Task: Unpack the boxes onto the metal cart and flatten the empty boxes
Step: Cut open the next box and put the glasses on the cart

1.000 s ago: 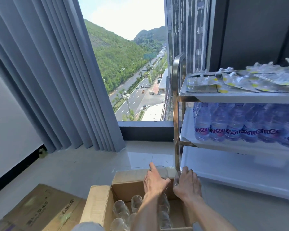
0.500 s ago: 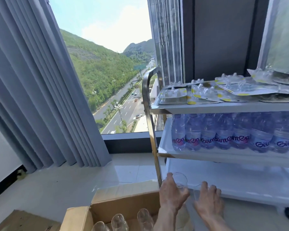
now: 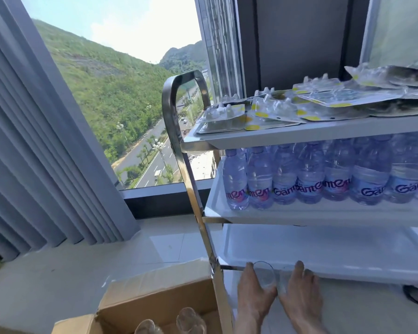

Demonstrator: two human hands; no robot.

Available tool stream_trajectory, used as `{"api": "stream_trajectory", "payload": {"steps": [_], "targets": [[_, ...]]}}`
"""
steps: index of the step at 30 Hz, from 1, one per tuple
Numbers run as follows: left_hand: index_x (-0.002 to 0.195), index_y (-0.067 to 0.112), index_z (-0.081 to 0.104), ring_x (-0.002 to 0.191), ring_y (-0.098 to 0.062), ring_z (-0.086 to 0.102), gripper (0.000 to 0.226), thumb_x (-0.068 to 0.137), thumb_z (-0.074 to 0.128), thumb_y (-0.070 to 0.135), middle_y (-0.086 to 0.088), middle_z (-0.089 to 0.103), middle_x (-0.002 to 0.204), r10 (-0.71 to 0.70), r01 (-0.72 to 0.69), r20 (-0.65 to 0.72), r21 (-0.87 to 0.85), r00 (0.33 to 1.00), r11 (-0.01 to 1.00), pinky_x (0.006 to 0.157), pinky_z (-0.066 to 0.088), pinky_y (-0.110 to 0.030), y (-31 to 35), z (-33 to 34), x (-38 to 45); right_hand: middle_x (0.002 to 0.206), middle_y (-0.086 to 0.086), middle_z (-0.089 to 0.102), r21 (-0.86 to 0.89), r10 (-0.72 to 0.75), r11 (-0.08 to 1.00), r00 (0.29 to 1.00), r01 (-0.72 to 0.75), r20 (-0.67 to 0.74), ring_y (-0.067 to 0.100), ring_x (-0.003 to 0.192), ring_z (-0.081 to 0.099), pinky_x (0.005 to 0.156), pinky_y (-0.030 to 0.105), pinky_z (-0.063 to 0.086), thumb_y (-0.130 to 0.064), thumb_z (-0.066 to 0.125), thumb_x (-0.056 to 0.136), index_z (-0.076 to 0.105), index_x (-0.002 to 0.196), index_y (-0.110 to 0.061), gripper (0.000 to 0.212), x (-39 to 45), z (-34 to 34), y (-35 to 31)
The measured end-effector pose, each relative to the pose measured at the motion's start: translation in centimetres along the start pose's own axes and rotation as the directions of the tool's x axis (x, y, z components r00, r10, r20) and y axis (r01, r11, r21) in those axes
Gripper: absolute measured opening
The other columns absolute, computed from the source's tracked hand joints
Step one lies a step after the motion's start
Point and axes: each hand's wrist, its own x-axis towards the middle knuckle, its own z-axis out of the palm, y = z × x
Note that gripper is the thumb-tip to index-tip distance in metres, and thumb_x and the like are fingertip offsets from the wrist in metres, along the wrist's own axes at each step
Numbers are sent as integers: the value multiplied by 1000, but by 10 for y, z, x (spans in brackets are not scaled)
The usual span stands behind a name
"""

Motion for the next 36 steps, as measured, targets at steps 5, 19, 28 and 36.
{"api": "stream_trajectory", "payload": {"steps": [5, 19, 28, 36], "targets": [[139, 19, 41, 129, -17, 50, 69, 78, 69, 35, 4, 54, 136, -18, 16, -37, -52, 999, 999, 103, 38, -22, -14, 6, 29, 104, 15, 59, 16, -21, 1000, 1000, 21, 18, 34, 103, 52, 69, 38, 53, -17, 73, 74, 41, 132, -5, 66, 24, 22, 3], [140, 17, 46, 119, -21, 59, 79, 72, 75, 46, -2, 63, 130, -60, 43, -218, -85, 974, 995, 94, 47, -30, -16, -10, 77, 125, 9, 48, 137, -43, 989, 998, 49, -41, 27, 121, 37, 77, 39, 51, -36, 72, 70, 36, 139, -11, 81, 65, 21, -30], [135, 14, 48, 117, -21, 60, 68, 77, 78, 34, -3, 62, 130, 4, -58, -298, -172, 954, 983, 88, 44, -24, -6, -14, 106, 133, 15, 47, 256, -110, 959, 992, 124, -65, 30, 123, 36, 98, 39, 44, -17, 69, 77, 31, 145, -5, 78, 80, 37, -40], [133, 13, 48, 118, -23, 59, 66, 78, 80, 27, -5, 63, 127, 57, -125, -329, -189, 942, 974, 88, 37, -19, -22, -5, 140, 136, 16, 48, 395, 5, 917, 989, 54, -145, 30, 127, 38, 101, 37, 42, -14, 72, 78, 19, 151, -2, 91, 100, 62, -57]]}}
